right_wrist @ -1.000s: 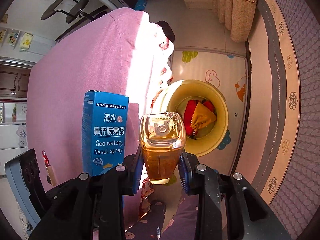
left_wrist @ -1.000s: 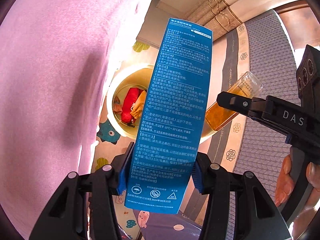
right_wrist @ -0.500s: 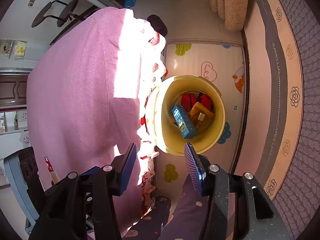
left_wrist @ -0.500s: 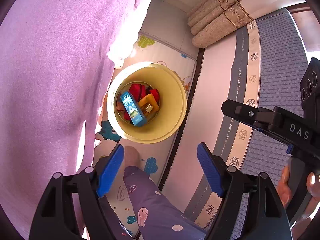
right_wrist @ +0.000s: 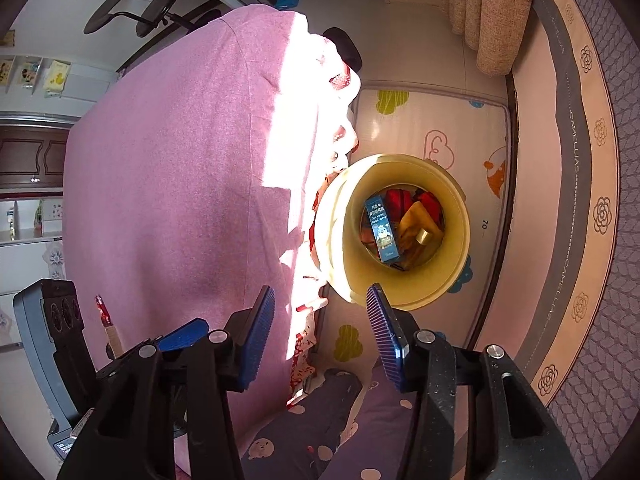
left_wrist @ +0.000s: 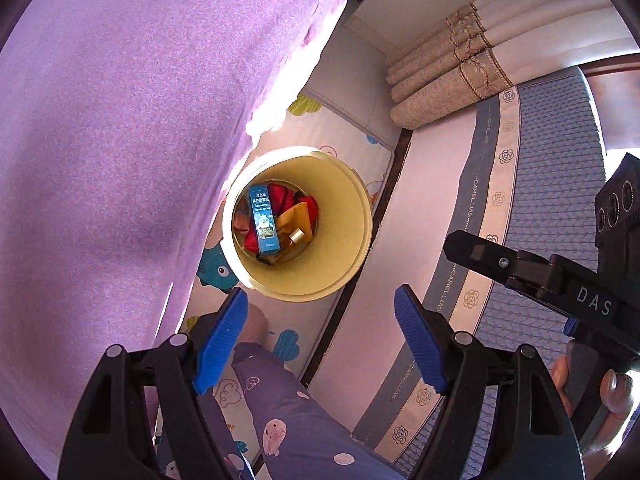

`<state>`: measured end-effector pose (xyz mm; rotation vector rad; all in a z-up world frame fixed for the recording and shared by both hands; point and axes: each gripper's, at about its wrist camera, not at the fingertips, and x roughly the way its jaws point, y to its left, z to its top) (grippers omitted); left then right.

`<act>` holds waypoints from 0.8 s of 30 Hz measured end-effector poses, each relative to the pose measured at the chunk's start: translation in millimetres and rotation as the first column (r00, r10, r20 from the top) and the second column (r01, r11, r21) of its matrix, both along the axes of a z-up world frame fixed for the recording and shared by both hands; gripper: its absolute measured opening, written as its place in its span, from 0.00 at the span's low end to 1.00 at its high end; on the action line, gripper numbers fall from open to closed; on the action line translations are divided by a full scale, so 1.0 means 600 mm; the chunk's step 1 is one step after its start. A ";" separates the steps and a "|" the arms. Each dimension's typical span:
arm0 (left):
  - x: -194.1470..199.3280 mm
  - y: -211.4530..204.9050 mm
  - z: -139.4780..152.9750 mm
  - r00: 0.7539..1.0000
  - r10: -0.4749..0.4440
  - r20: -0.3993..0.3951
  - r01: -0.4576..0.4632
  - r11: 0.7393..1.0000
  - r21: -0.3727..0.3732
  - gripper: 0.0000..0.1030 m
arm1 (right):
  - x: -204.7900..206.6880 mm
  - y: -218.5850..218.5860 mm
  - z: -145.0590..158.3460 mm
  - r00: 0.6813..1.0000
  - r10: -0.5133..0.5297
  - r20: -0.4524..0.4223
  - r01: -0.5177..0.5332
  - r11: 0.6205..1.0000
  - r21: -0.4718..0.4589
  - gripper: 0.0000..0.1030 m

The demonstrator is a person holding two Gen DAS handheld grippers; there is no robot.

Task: Collect trash
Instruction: 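Move both grippers back over the bed toward the gold box and grey hat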

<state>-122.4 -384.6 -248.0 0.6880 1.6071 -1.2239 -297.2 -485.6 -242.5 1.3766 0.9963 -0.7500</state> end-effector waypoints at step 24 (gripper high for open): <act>0.426 0.338 0.055 0.901 0.428 0.064 -0.425 0.903 -0.054 0.74 | 0.498 0.230 0.074 0.893 0.443 0.078 -0.442 0.896 -0.034 0.47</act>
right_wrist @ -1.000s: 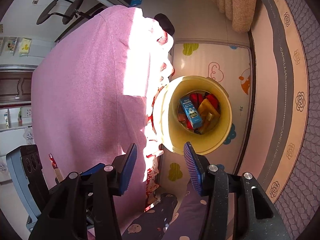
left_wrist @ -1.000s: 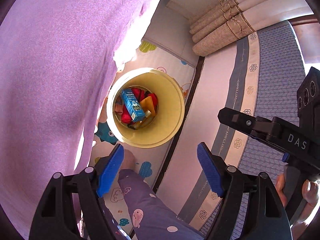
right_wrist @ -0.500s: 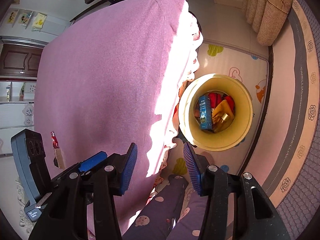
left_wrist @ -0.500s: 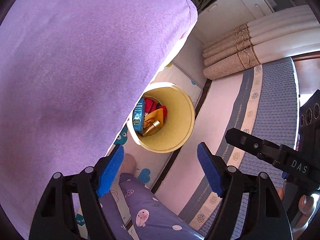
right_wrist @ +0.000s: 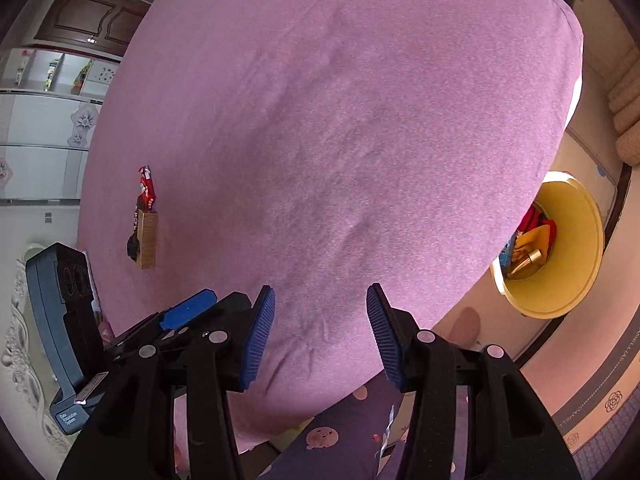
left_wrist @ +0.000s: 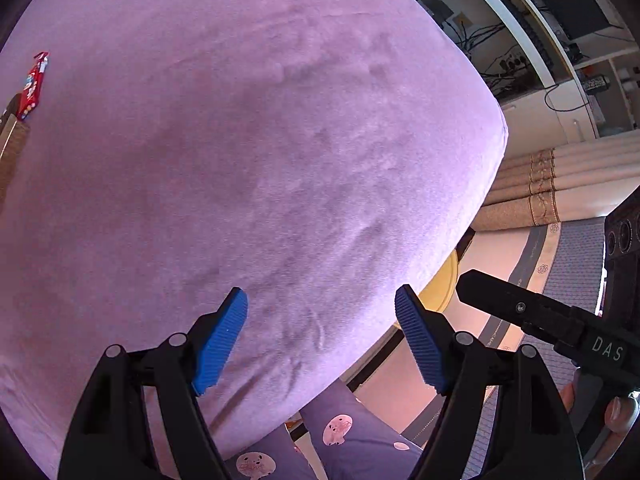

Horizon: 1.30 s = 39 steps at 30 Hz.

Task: Collect trash
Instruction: 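Move both grippers back over the bed toward the gold box and grey hat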

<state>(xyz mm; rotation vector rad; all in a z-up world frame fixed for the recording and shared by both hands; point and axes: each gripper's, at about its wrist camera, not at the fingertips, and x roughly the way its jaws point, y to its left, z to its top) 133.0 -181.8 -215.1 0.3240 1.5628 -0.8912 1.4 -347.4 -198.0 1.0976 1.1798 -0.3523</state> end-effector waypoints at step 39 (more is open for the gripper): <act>0.466 0.382 -0.037 0.948 0.311 0.067 -0.315 0.946 0.077 0.77 | 0.520 0.277 -0.019 0.972 0.231 0.044 -0.234 0.969 0.083 0.47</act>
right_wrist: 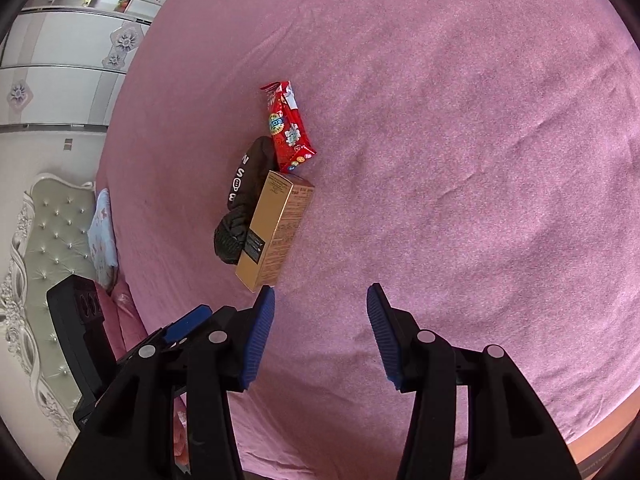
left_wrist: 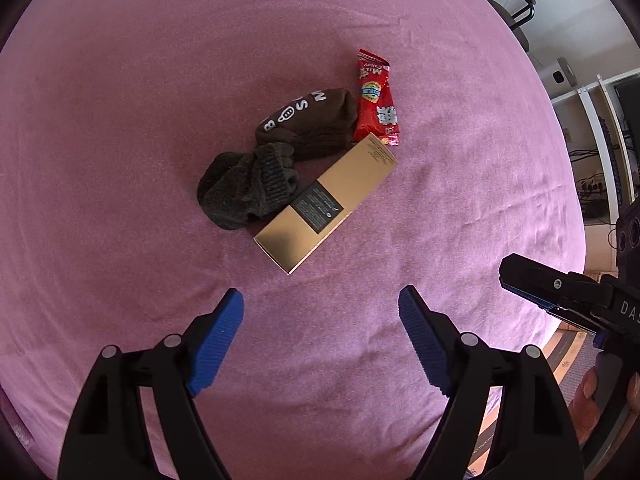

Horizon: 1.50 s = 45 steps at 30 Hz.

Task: Collect trash
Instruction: 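Move both grippers back over the bed toward the gold box and grey hat, then grasp the dark grey knit hat with the left gripper while the right grasps the gold box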

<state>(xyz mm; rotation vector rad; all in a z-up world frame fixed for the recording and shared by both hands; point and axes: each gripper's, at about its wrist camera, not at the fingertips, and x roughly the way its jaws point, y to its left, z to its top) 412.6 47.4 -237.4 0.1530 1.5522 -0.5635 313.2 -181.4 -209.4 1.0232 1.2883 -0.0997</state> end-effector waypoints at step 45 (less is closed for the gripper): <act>0.125 -0.060 -0.153 0.982 -0.147 -0.121 0.146 0.989 -0.010 0.61 | 0.083 0.023 -0.124 0.977 -0.113 -0.179 0.122 0.992 0.041 0.35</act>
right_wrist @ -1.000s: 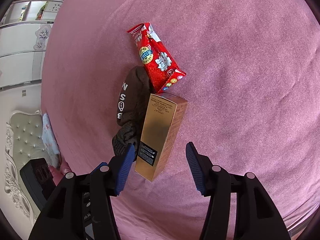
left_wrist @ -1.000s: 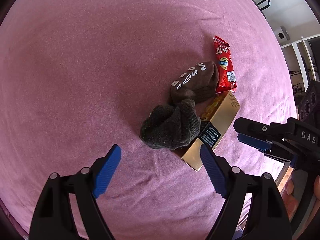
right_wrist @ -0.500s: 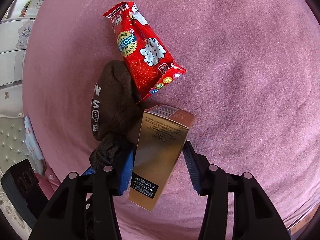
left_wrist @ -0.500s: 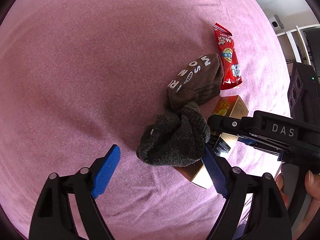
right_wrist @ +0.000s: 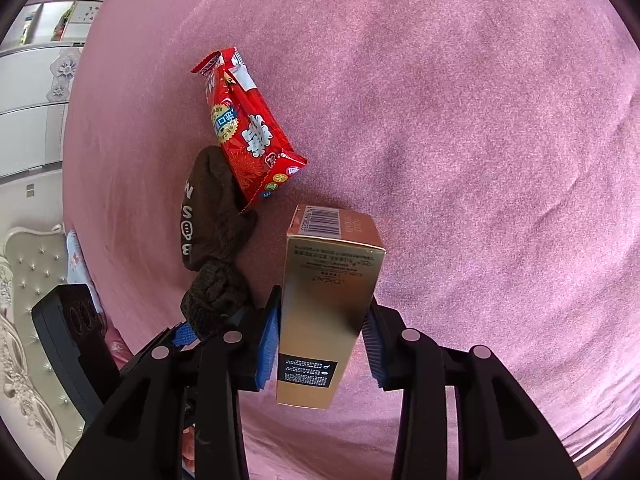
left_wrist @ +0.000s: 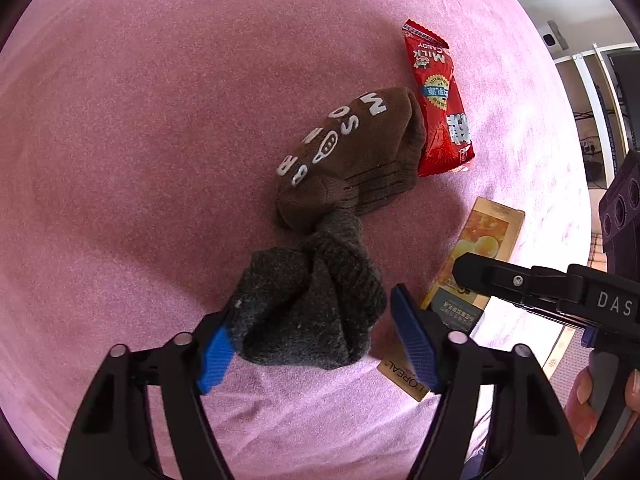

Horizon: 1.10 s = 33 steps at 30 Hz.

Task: Collect trash
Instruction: 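Grasp the dark grey knit hat with the left gripper while the right grasps the gold box, then carry the grey hat and gold box over the yellow basin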

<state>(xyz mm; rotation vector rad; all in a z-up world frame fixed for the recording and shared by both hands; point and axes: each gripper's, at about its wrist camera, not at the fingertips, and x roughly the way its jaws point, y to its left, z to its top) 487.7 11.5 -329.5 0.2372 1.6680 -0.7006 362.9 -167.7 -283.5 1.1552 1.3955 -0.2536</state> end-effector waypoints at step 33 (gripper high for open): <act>-0.327 -0.028 0.175 0.999 -0.048 0.020 0.050 0.991 -0.128 0.43 | -0.327 -0.029 0.156 0.985 -0.055 0.165 0.065 0.996 -0.055 0.35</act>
